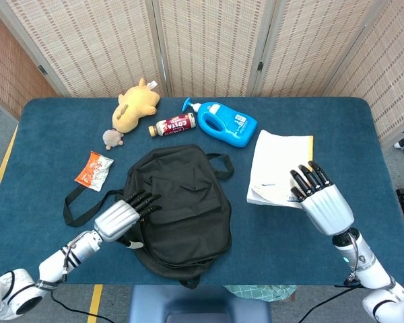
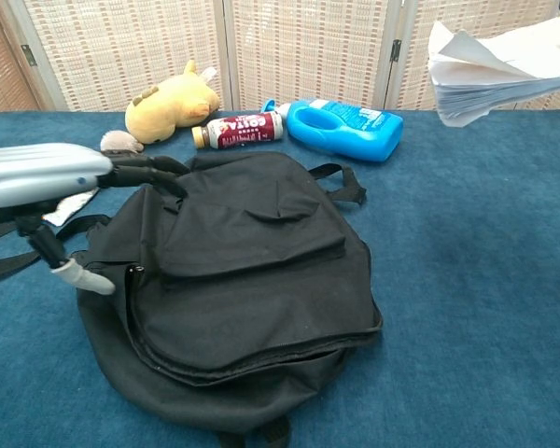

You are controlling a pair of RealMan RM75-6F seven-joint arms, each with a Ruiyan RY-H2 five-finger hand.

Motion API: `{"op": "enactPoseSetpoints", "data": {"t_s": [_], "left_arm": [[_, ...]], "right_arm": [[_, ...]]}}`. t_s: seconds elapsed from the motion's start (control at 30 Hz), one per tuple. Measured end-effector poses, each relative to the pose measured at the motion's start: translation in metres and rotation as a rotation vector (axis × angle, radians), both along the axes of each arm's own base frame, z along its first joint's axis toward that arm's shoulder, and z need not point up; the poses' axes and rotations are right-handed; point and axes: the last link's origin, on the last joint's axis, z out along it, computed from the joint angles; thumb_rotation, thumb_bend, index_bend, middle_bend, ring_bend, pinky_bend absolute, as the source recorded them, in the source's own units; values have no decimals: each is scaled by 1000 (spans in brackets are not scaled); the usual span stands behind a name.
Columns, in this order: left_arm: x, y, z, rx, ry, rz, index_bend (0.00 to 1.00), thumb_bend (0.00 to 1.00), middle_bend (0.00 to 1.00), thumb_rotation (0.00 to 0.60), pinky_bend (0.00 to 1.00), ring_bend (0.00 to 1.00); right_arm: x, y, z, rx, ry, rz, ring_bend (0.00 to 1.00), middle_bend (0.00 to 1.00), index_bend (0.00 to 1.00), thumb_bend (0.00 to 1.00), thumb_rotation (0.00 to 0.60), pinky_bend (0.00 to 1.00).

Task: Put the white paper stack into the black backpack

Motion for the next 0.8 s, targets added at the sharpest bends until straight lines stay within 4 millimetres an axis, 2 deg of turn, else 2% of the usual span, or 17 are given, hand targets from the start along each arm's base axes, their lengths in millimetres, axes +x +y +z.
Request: {"op": "enactPoseSetpoints", "data": {"t_s": [0.4, 0.7, 0.8], "left_arm": [[27, 0, -51, -172, 40, 3, 207, 176, 25, 471, 0, 24], [30, 1, -78, -214, 44, 84, 285, 184, 25, 478, 0, 22], [29, 1, -85, -216, 39, 116, 337, 219, 54, 482, 0, 43]], "right_arm": [[-3, 3, -3, 11, 9, -12, 308, 395, 791, 508, 600, 283], [-6, 2, -7, 21, 2, -15, 307, 395, 791, 509, 600, 283], [-8, 2, -7, 23, -1, -16, 307, 395, 791, 510, 600, 283]]}}
